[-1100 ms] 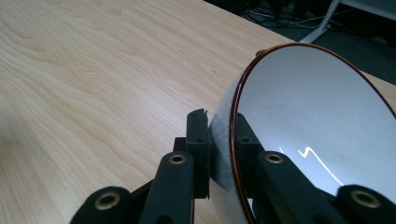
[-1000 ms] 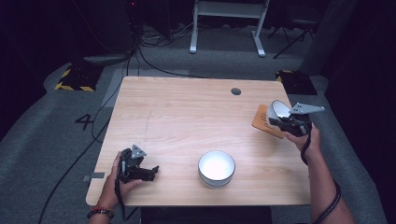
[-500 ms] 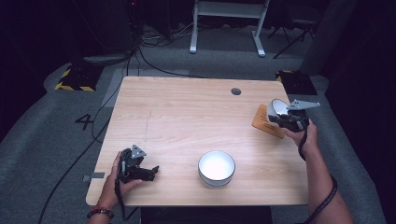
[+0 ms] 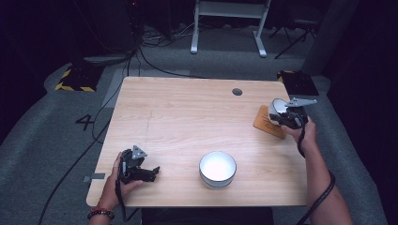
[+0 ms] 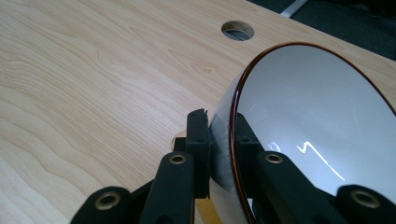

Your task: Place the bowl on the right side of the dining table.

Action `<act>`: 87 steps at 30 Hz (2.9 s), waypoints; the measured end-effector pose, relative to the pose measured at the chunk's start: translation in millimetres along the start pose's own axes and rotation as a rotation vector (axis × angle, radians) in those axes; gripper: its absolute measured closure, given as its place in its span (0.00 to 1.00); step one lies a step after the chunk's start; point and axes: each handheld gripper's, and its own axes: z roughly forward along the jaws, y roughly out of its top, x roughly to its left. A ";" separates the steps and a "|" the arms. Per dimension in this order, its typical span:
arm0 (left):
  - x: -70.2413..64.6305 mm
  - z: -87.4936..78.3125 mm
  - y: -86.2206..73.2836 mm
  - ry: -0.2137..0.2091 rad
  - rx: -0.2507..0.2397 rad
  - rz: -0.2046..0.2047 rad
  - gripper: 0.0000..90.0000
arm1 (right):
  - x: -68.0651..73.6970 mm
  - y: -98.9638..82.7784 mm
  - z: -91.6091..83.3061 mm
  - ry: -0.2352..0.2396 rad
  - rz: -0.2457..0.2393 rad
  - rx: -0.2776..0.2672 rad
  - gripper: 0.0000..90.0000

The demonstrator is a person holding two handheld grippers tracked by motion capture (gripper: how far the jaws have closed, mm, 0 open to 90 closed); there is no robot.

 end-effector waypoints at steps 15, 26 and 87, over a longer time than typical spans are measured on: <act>-0.1 0.2 -0.1 0.002 -0.003 0.000 0.00 | -10.0 -6.2 19.4 -0.029 0.017 0.059 0.91; -0.1 0.2 -0.1 0.002 -0.003 0.000 0.00 | -8.5 -6.6 28.5 -0.047 0.010 0.084 0.91; -0.2 0.2 -0.1 0.003 -0.003 -0.001 0.00 | -3.2 -10.2 37.7 0.029 0.040 0.087 0.87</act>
